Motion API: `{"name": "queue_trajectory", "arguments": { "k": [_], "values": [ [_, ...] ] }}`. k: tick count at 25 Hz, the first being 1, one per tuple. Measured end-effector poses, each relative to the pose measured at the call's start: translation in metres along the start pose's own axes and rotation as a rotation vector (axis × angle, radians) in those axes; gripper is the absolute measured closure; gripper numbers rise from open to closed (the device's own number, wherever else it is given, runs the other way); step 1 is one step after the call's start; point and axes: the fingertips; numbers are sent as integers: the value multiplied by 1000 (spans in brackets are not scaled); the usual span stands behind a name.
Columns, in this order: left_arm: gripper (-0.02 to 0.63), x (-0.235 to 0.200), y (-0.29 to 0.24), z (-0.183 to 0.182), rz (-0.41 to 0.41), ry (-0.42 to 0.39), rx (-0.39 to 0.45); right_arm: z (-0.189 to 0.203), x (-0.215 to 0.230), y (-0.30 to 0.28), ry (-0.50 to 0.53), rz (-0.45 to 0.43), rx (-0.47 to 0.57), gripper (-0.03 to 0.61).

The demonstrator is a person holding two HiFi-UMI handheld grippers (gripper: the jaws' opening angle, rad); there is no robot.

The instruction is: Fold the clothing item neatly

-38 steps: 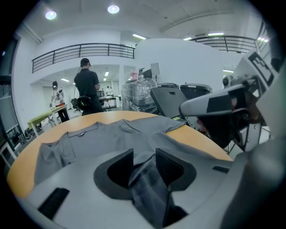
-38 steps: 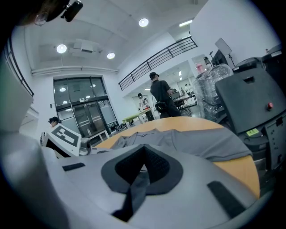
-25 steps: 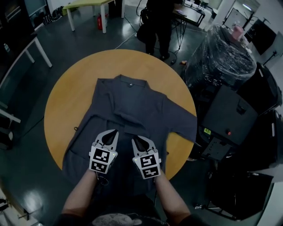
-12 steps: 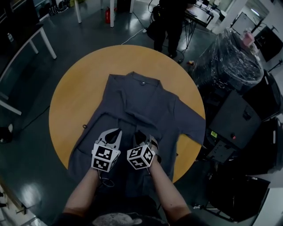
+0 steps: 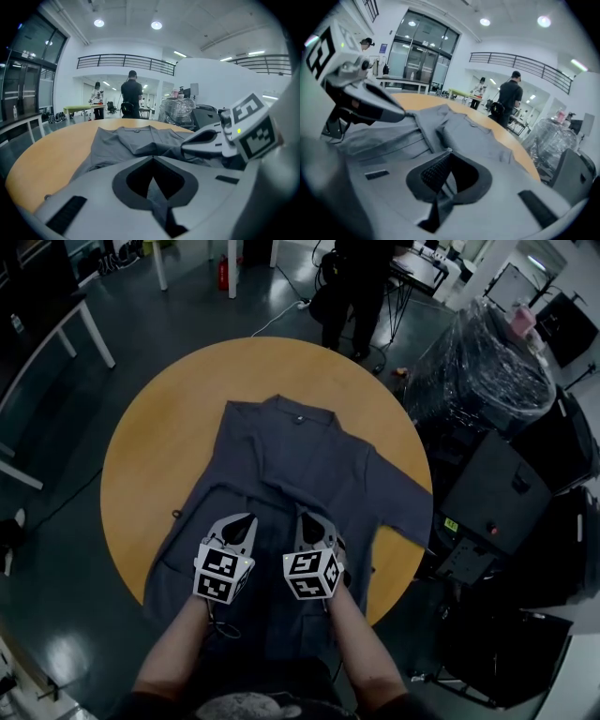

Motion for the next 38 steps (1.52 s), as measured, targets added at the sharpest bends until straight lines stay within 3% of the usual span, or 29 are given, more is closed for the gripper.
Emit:
{"name": "queue_trajectory", "arguments": {
  "k": [7, 13, 20, 25, 32, 38],
  "values": [
    [606, -8, -25, -17, -33, -36, 1, 9, 125, 19, -128, 198, 8, 584],
    [606, -23, -54, -34, -68, -69, -2, 51, 176, 7, -212, 259, -54, 584],
    [606, -26, -72, -22, -88, -68, -43, 91, 181, -20, -288, 237, -118, 588],
    [605, -17, -67, -13, -76, -42, -67, 93, 173, -9, -322, 242, -81, 588],
    [606, 13, -35, -25, -56, -12, -1, 68, 171, 31, -372, 270, 111, 588],
    [606, 61, 31, -33, -35, 45, 110, 45, 144, 89, -384, 192, 297, 588]
  ]
}}
Point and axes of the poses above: the fingertips, and each gripper's own axes: y backward along the fingers, x to its right, z out of its underside, and after that the axes turned 5 degrees about y, right-handed
